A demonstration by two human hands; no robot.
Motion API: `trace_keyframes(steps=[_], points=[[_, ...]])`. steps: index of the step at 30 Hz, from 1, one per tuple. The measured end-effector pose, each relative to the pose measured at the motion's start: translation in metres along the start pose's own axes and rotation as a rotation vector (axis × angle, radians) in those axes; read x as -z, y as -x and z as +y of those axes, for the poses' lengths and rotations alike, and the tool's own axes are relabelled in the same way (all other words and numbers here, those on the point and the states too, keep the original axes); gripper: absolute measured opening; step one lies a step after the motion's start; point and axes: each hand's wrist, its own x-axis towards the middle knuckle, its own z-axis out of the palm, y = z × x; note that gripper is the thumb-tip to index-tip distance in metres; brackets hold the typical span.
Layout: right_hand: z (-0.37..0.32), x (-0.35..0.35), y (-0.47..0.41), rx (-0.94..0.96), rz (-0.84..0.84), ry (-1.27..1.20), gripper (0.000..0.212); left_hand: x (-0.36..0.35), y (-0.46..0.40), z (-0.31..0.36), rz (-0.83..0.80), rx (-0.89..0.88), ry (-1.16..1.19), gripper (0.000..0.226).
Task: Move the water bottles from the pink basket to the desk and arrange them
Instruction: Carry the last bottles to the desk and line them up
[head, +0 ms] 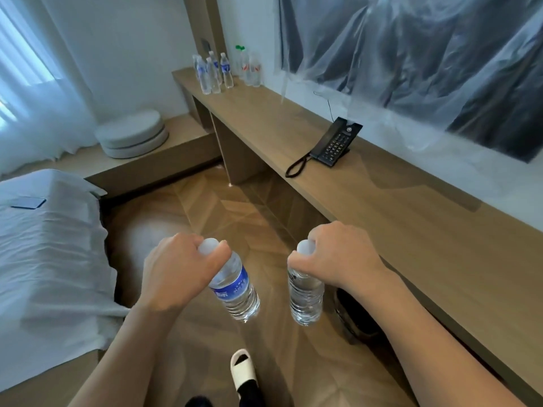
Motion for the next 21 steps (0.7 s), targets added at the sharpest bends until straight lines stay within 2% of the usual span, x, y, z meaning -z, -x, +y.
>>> trace_keyframes(steps=[10,15,21], points=[[-0.083,-0.019,-0.189,-0.089,0.027,-0.03,0.046,0.001,-0.215,-0.08,-0.004,-0.123,0.057,0.052],[-0.103,-0.02,-0.27,-0.137,0.068,-0.093,0.046,-0.008,-0.302,-0.103,-0.023,-0.108,0.046,0.051],[-0.116,-0.037,-0.384,-0.136,0.038,-0.06,0.045,-0.037,-0.409,-0.122,-0.075,-0.1,0.054,0.049]])
